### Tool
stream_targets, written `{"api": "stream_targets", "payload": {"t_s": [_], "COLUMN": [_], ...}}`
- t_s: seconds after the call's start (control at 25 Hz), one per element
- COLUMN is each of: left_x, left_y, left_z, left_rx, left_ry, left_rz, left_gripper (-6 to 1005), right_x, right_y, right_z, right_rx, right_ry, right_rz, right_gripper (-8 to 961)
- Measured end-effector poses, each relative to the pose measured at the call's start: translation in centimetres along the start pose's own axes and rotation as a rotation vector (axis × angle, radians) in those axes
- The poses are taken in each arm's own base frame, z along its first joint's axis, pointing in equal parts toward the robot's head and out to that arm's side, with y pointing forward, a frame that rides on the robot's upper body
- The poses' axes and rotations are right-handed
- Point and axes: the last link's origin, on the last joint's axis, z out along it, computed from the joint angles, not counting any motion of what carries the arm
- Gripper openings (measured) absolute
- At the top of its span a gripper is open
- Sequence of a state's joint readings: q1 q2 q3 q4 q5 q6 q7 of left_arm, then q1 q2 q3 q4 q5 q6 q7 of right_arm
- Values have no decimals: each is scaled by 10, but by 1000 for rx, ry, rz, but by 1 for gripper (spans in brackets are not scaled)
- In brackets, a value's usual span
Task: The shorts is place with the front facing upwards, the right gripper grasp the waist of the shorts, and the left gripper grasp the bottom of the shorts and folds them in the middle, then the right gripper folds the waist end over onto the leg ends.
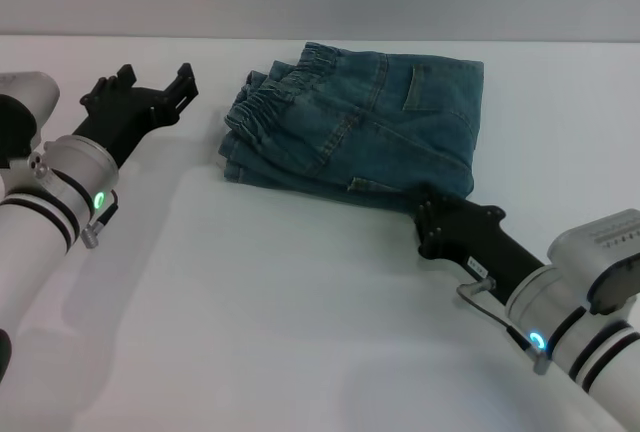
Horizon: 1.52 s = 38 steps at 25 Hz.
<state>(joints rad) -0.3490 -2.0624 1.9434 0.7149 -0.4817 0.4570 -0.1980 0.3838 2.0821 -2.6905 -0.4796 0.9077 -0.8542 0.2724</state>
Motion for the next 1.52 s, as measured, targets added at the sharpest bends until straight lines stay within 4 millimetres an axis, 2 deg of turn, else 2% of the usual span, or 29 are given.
{"api": "stream_targets", "payload": {"t_s": [0.48,0.92,1.04,1.12,1.16,1.24,1.28,1.36,1.52], "left_x": [0,-2,-3,-2,-2,-4,-3,-2,0], "left_y": [-2,-4,-5,-5,-5,-6,-7,-7,0], "left_z": [-1,-1,-3,-6,-11,-15,-22,-33,-42], "left_rx": [2,6,10,5,-9,-15,-29,-50,-86], "left_ry": [-1,-9,-1,27,76,103,171,261,337], "left_rz": [-2,2,1,7,22,34,56,106,260], "left_gripper": [802,802,802,802,802,802,802,802,802], "right_x": [2,-10,-12,-10,-11,-14,-17,-25,-37], "right_y": [-25,-51,-46,-30,-14,-8,-6,-11,-40], "right_z": [-6,-4,-7,-15,-26,-32,-40,-54,-92], "right_rx": [61,126,91,18,-41,-47,-19,78,323], "right_ry": [19,1,-27,-77,-153,-203,-258,-360,-497], "right_rz": [-5,-32,-43,-74,-110,-126,-145,-190,-290], "right_gripper": [22,17,16,15,15,14,14,13,15]}}
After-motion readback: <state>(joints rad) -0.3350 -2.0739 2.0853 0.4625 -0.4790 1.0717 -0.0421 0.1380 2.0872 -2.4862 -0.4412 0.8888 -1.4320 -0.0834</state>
